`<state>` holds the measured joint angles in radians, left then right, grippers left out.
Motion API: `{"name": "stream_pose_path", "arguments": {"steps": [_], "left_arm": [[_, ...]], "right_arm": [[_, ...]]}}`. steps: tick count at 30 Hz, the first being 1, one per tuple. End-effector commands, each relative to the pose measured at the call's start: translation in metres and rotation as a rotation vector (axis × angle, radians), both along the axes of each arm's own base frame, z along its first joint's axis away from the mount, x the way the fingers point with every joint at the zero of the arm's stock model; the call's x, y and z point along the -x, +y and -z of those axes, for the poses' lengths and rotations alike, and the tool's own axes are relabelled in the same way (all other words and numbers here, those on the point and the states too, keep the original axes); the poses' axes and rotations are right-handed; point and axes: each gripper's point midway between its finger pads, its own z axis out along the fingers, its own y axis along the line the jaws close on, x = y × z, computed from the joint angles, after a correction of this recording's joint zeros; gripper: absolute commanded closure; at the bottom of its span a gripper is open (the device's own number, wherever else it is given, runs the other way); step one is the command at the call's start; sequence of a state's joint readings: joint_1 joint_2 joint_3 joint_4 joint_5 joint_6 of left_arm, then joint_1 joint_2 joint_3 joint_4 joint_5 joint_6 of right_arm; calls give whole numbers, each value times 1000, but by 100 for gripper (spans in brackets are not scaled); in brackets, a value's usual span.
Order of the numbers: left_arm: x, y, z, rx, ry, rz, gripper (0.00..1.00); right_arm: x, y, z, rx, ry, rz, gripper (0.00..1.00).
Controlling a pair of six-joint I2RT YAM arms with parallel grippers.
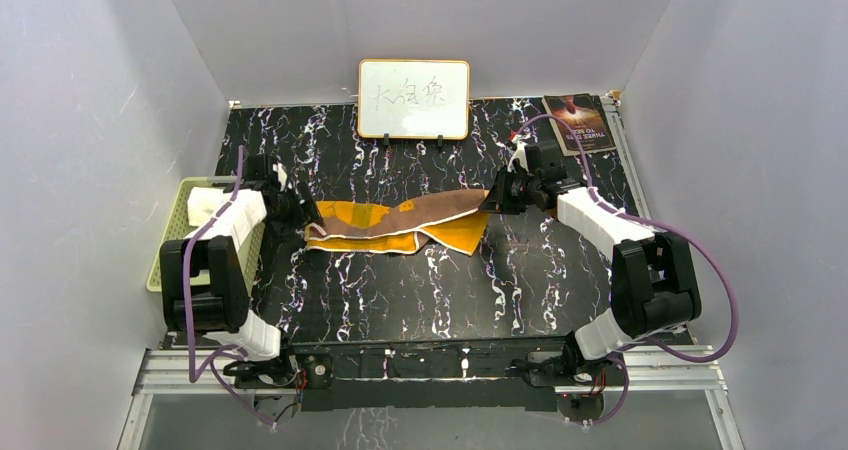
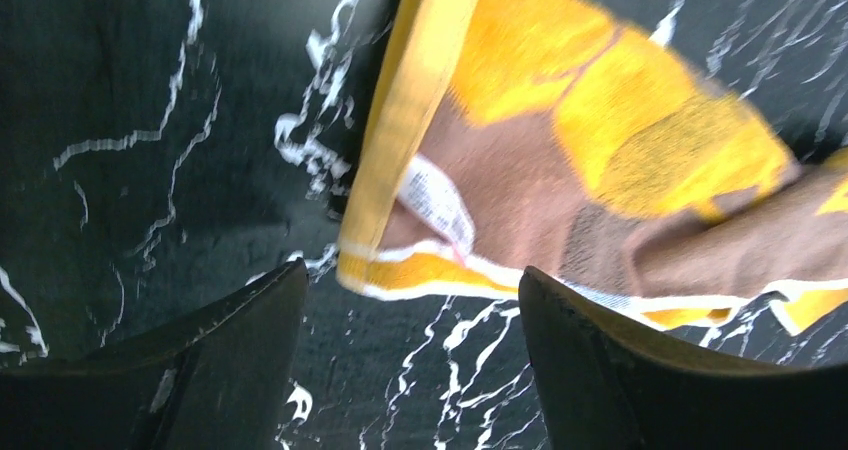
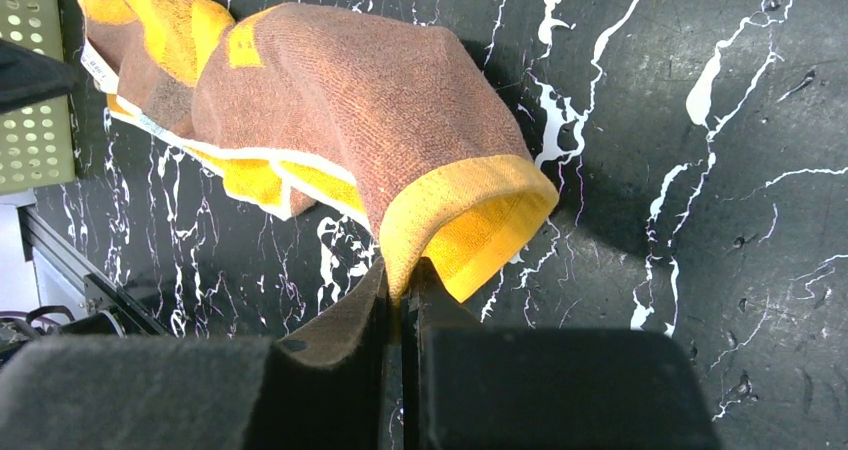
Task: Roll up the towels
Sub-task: Flatten out the towel at the center of the board.
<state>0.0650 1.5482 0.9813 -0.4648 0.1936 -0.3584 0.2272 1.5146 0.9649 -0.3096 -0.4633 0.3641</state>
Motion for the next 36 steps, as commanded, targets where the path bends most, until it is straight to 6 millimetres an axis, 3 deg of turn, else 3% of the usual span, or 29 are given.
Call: {"name": "stream_pose_path", "arguments": {"steps": [1, 6, 17, 24, 32, 34, 36], "left_arm": [[35, 4, 7, -31, 63, -2, 27], [36, -3, 17, 15, 62, -8, 48], [6, 7, 25, -2, 2, -45, 54], [7, 13, 37, 3, 24, -43, 62], [-1, 21, 24, 1, -15, -37, 69], [-2, 20, 23, 8, -17, -31, 74], [-2, 21, 21, 3, -15, -29, 96]], "right_arm": [[-9, 1, -25, -17, -86, -8, 100], [-10, 3, -24, -26, -80, -18, 100], [-9, 3, -20, -22, -72, -18, 100], [-10, 3, -19, -21, -66, -19, 100], [-11, 4, -19, -24, -65, -19, 100], [-12, 4, -20, -25, -67, -20, 100], [-12, 4, -21, -27, -67, -20, 100]]}}
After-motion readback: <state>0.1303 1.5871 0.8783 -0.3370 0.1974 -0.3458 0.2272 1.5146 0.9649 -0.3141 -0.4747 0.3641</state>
